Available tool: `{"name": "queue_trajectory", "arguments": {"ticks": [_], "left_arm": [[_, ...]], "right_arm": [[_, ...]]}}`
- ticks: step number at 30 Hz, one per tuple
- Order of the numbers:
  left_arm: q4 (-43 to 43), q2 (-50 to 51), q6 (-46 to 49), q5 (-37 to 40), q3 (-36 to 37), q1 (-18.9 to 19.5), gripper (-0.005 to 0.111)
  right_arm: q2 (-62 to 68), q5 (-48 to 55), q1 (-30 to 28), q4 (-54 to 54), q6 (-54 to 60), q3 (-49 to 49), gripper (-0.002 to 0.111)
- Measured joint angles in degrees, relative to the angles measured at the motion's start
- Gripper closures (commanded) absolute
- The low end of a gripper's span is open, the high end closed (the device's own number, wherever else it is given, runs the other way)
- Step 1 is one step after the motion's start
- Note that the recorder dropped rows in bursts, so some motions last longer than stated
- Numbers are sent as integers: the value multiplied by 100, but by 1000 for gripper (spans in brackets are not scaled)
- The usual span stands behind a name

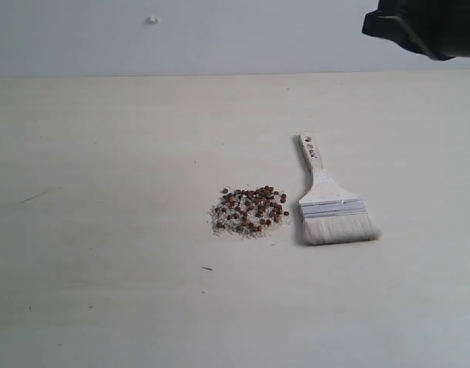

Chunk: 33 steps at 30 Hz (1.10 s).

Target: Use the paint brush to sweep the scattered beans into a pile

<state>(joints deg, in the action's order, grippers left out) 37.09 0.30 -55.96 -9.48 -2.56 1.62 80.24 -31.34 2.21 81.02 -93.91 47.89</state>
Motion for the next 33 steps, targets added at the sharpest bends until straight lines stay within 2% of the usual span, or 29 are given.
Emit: {"name": "queue_trajectory", "arguments": {"ticks": [3,9,12,21,33], "left_arm": [[0,0,0,0,0,0,107],[0,0,0,0,0,0,107],[0,0,0,0,0,0,107],[0,0,0,0,0,0,107],[0,0,0,0,0,0,107]], "right_arm": [[-827,36,0,-612,569,-629,108],[-2681,57,0,-2492,2226,-2166,108],[-3624,70,0,-2926,2568,-2790,108],[-5864,85,0,-3063,2123,-4202,108],[-5931,70,0,-3108,1747,-4228,108]]}}
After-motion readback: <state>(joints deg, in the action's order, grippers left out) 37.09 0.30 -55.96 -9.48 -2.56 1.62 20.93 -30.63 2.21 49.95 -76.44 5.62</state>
